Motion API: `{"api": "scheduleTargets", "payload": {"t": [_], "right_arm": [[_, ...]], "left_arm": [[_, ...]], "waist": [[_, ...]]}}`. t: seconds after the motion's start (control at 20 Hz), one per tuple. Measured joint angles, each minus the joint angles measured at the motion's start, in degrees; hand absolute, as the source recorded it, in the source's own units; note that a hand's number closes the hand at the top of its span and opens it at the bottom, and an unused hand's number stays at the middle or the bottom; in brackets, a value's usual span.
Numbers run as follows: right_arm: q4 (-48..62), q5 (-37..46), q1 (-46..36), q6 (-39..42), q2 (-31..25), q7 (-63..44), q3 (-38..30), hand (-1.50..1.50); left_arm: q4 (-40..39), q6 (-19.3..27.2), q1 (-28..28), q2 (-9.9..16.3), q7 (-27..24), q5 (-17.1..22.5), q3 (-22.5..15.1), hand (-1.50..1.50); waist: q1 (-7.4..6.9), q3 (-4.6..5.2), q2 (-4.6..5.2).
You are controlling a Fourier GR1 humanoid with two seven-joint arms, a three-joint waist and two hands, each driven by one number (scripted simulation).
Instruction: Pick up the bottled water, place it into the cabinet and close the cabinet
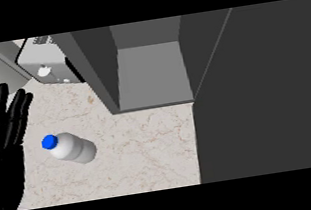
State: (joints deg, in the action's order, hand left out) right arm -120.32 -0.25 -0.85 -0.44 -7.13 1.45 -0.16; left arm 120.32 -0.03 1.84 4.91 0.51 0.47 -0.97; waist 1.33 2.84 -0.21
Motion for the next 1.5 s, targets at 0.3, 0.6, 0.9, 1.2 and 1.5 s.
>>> {"api": "scheduleTargets", "payload": {"t": [0.3,0.6,0.9,1.2,1.5], "right_arm": [[-3.5,0.6,2.8,0.5,0.1,-2.0,2.1,-1.50],[-8.6,-4.9,7.1,4.4,1.0,-7.0,8.4,-1.50],[-17.1,-2.7,12.4,3.7,2.4,-11.9,16.0,-1.50],[-21.1,1.4,14.2,1.4,3.6,-15.7,22.4,-1.50],[-21.9,2.1,15.2,-0.6,3.8,-16.9,26.5,-1.50]], "left_arm": [[1.0,12.2,0.8,-3.4,2.0,-5.4,4.4,-1.50],[4.8,31.8,2.2,-4.5,11.9,-5.8,4.6,-1.50],[14.8,42.1,3.8,-4.8,26.4,-18.6,-3.3,-1.50],[15.1,44.6,3.1,-4.3,37.0,-24.8,-8.8,-1.50],[14.8,44.7,1.8,-4.1,42.6,-27.8,-10.2,-1.50]], "waist": [[-1.02,-2.25,-0.03],[-1.30,-2.76,-0.18],[-1.12,-2.92,-0.11],[-1.29,-2.96,-0.07],[-1.26,-2.98,-0.21]]}}
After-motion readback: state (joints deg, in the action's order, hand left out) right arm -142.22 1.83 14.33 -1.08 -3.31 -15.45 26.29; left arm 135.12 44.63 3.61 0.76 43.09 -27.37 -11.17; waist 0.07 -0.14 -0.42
